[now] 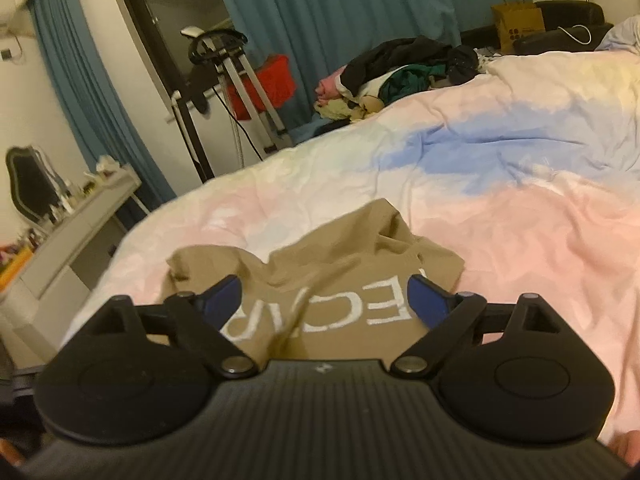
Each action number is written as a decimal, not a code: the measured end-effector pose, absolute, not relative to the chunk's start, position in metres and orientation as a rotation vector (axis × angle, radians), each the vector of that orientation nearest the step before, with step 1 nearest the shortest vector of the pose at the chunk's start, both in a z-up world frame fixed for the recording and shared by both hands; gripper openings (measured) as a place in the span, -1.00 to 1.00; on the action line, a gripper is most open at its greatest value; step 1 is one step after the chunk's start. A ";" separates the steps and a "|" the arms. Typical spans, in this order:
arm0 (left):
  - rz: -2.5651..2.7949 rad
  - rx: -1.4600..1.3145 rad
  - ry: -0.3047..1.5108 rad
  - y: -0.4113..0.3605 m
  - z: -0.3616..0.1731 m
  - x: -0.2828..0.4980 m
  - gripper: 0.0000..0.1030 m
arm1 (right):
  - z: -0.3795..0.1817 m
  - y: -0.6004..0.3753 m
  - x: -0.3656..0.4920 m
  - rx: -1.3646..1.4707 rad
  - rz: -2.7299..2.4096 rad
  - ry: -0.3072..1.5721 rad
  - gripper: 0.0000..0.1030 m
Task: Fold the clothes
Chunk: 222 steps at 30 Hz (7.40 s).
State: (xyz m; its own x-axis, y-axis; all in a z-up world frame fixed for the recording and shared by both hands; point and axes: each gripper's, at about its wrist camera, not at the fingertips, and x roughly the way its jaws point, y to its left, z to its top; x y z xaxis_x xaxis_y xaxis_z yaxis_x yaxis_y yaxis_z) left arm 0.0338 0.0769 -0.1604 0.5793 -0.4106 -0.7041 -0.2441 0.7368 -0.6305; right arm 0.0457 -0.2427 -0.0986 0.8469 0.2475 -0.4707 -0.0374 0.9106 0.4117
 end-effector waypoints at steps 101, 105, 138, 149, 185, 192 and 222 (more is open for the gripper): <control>-0.532 -0.555 0.847 -0.276 -0.007 0.321 -0.63 | -0.039 -0.572 0.179 1.177 -0.271 0.282 -0.45; -0.573 -0.447 0.803 -0.300 -0.038 0.331 -0.63 | -0.066 -0.581 0.189 1.108 -0.263 0.243 -0.45; -0.651 0.041 0.581 -0.251 -0.057 0.201 0.90 | -0.152 -0.530 0.106 0.944 -0.380 0.494 -0.37; -0.631 0.068 0.424 -0.210 0.043 0.095 0.99 | -0.037 -0.481 0.039 0.625 -0.279 0.333 0.44; -0.512 0.018 0.339 -0.091 0.122 -0.094 0.99 | 0.062 -0.354 -0.097 0.290 -0.200 0.229 0.79; -0.515 0.020 0.350 -0.085 0.108 -0.095 0.99 | 0.046 -0.342 -0.094 0.285 -0.202 0.261 0.79; -0.487 -0.006 0.370 -0.061 0.075 -0.092 0.99 | 0.016 -0.308 -0.082 0.221 -0.259 0.299 0.79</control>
State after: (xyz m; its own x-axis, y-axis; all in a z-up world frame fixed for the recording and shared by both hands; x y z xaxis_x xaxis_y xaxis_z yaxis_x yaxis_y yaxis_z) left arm -0.0916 -0.0606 0.0754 0.8186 -0.4585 -0.3460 0.4564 0.8849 -0.0928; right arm -0.0821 -0.3075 0.0161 0.9230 -0.2174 -0.3174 0.2825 0.9431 0.1756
